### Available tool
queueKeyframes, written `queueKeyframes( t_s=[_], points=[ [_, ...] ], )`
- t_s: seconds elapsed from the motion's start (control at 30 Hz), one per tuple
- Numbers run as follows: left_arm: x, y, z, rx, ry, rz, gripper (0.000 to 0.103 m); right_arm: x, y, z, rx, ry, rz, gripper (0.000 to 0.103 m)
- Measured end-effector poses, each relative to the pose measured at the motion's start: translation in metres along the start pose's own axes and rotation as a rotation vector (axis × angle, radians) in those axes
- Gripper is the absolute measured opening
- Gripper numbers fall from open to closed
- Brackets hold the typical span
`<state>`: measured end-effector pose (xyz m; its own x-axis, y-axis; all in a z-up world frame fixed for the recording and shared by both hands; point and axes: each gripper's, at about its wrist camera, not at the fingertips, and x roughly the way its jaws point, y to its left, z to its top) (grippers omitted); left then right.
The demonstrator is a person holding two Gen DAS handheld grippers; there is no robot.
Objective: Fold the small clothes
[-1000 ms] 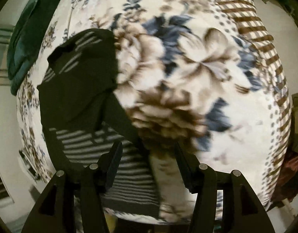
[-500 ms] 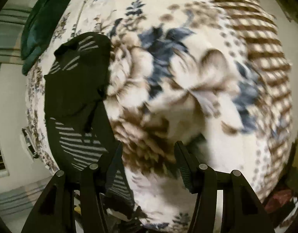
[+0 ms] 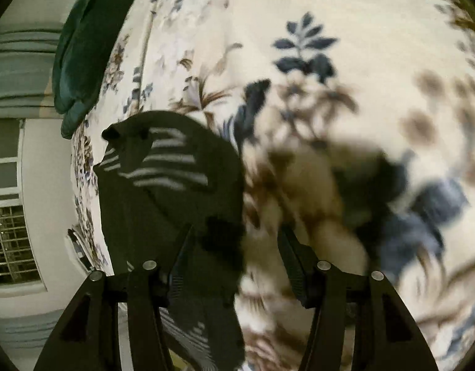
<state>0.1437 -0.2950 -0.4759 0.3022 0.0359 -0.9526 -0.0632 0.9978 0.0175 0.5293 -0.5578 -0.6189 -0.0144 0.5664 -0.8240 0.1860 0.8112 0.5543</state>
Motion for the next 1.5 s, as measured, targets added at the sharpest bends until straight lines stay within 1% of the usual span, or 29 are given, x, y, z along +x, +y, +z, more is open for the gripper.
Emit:
queueKeyframes(
  t_s=[0.03, 0.1, 0.13, 0.17, 0.2, 0.23, 0.37, 0.47, 0.6, 0.73, 0.83, 0.87, 0.93, 1.03, 1.1, 1.17, 1.27, 1.3, 1.37, 1.4, 1.47, 1.5],
  points=[
    [-0.006, 0.005, 0.002, -0.014, -0.007, 0.004, 0.007, 0.011, 0.001, 0.006, 0.005, 0.034, 0.009, 0.058],
    [-0.014, 0.013, -0.001, -0.028, -0.014, 0.007, 0.006, 0.027, 0.006, 0.011, 0.018, 0.066, 0.015, 0.058],
    [-0.017, 0.017, 0.001, -0.034, -0.018, 0.011, 0.006, 0.033, 0.009, 0.012, 0.014, 0.081, 0.017, 0.054],
    [-0.019, 0.023, -0.003, -0.040, -0.021, 0.010, 0.006, 0.037, 0.014, 0.012, 0.008, 0.078, 0.020, 0.046],
    [-0.023, 0.028, -0.002, -0.048, -0.022, 0.008, 0.006, 0.038, 0.017, 0.011, 0.010, 0.074, 0.022, 0.017],
    [-0.026, 0.034, 0.000, -0.056, -0.022, 0.006, 0.006, 0.037, 0.022, 0.011, 0.020, 0.063, 0.001, 0.008],
    [-0.040, 0.053, 0.003, -0.096, -0.044, -0.012, 0.006, 0.025, 0.051, 0.006, -0.018, 0.027, -0.052, 0.007],
    [-0.046, 0.077, 0.006, -0.153, -0.060, -0.045, 0.006, 0.009, 0.083, 0.004, -0.056, 0.012, -0.083, 0.006],
    [-0.051, 0.115, 0.007, -0.244, -0.068, -0.088, 0.006, -0.009, 0.141, 0.006, -0.115, -0.004, -0.124, 0.006],
    [-0.047, 0.165, 0.005, -0.335, -0.071, -0.125, 0.006, -0.005, 0.214, 0.008, -0.159, -0.018, -0.159, 0.006],
    [-0.043, 0.206, 0.000, -0.403, -0.071, -0.144, 0.006, 0.020, 0.274, 0.011, -0.191, -0.012, -0.210, 0.006],
    [-0.039, 0.225, -0.002, -0.439, -0.067, -0.158, 0.006, 0.028, 0.291, 0.012, -0.202, -0.012, -0.226, 0.006],
    [-0.033, 0.254, -0.005, -0.493, -0.063, -0.184, 0.006, 0.056, 0.335, 0.015, -0.221, -0.011, -0.250, 0.006],
    [-0.024, 0.295, -0.010, -0.559, -0.064, -0.189, 0.006, 0.103, 0.393, 0.020, -0.246, -0.013, -0.290, 0.006],
    [-0.016, 0.318, -0.013, -0.598, -0.063, -0.193, 0.005, 0.135, 0.424, 0.024, -0.263, -0.007, -0.319, 0.006],
    [-0.007, 0.340, -0.018, -0.632, -0.058, -0.192, 0.003, 0.175, 0.454, 0.026, -0.280, 0.000, -0.368, 0.006],
    [0.017, 0.371, -0.027, -0.677, -0.032, -0.211, 0.003, 0.227, 0.478, 0.030, -0.280, 0.011, -0.422, 0.006],
    [0.027, 0.380, -0.030, -0.696, -0.019, -0.220, 0.004, 0.239, 0.480, 0.031, -0.276, 0.013, -0.427, 0.006],
    [0.044, 0.395, -0.036, -0.727, 0.003, -0.233, 0.004, 0.271, 0.484, 0.033, -0.255, 0.043, -0.436, 0.006],
    [0.053, 0.401, -0.040, -0.737, 0.021, -0.236, 0.006, 0.279, 0.484, 0.033, -0.244, 0.044, -0.438, 0.007],
    [0.065, 0.413, -0.048, -0.756, 0.056, -0.235, 0.008, 0.291, 0.485, 0.030, -0.237, 0.049, -0.428, 0.011],
    [0.069, 0.419, -0.053, -0.767, 0.070, -0.252, 0.008, 0.293, 0.484, 0.028, -0.232, 0.061, -0.410, 0.017]
  ],
)
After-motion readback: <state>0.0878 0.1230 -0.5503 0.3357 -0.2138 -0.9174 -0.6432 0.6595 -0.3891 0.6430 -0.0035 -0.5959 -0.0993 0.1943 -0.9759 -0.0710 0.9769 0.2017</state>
